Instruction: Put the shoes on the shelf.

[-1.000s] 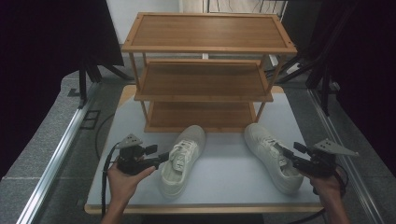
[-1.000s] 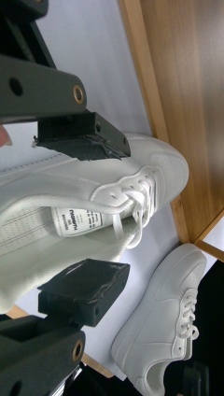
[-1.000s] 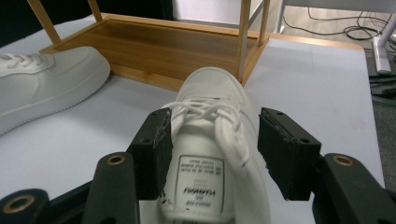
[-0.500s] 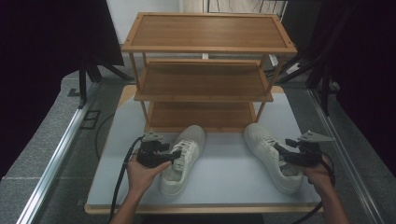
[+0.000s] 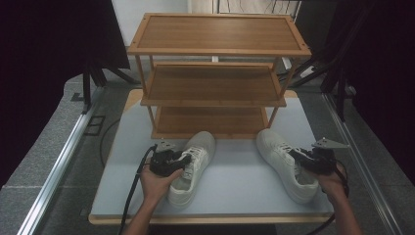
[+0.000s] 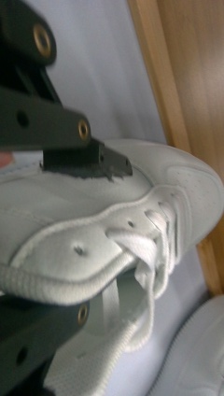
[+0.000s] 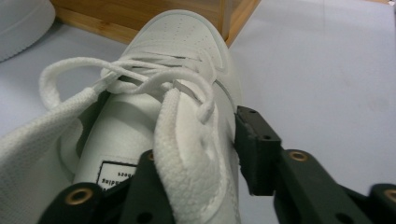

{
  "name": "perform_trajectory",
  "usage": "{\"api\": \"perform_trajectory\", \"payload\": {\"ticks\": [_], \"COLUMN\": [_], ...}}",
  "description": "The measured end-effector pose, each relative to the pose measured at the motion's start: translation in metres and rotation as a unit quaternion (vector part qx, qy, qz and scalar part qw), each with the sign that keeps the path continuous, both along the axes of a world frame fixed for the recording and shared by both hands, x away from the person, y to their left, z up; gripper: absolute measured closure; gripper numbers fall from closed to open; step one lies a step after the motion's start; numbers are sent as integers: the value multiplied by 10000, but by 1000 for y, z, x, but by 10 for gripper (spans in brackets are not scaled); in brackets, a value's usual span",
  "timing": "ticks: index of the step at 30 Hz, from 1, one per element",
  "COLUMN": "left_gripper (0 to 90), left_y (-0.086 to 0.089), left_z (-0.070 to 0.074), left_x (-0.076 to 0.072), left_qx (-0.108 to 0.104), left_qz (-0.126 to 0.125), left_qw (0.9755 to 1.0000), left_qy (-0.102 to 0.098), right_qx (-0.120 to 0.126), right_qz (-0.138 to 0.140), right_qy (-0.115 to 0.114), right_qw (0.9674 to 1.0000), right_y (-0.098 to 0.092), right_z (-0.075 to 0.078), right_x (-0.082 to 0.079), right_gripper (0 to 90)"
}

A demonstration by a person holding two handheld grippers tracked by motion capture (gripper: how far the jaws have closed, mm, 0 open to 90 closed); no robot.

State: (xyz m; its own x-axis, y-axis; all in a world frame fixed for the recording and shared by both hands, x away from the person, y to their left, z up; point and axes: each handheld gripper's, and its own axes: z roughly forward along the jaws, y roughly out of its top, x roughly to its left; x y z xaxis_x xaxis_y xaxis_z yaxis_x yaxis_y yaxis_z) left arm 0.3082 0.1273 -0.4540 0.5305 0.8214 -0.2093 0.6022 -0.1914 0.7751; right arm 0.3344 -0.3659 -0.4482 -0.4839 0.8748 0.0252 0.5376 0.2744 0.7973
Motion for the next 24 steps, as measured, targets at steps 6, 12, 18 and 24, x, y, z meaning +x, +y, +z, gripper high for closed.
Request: {"api": "perform_trajectory", "payload": {"ticks": [6,12,18,24], "left_gripper": [774,813,809,809], "left_y": [-3,-1,7,15], "left_z": [-1,-1,2,13], "left_x": [-5,-6,-8,-16], "left_qx": [102,-9,-437,-854], "left_qz": [237,280,149,136], "left_qw": [9994,9992,9986,9956], "left_qy": [-248,-299,-255,-354], "right_qx": [-37,42,697,1409], "right_qz": [-89,-171,-414,-454], "right_qy": [17,-26,-81,-405], "right_qw": [10000,9998,9967,9881], "right_y": [1,1,-4,-1], "right_z": [0,2,5,13], "right_x": [0,-2,-9,-26], "right_gripper": [801,825,825,824]}}
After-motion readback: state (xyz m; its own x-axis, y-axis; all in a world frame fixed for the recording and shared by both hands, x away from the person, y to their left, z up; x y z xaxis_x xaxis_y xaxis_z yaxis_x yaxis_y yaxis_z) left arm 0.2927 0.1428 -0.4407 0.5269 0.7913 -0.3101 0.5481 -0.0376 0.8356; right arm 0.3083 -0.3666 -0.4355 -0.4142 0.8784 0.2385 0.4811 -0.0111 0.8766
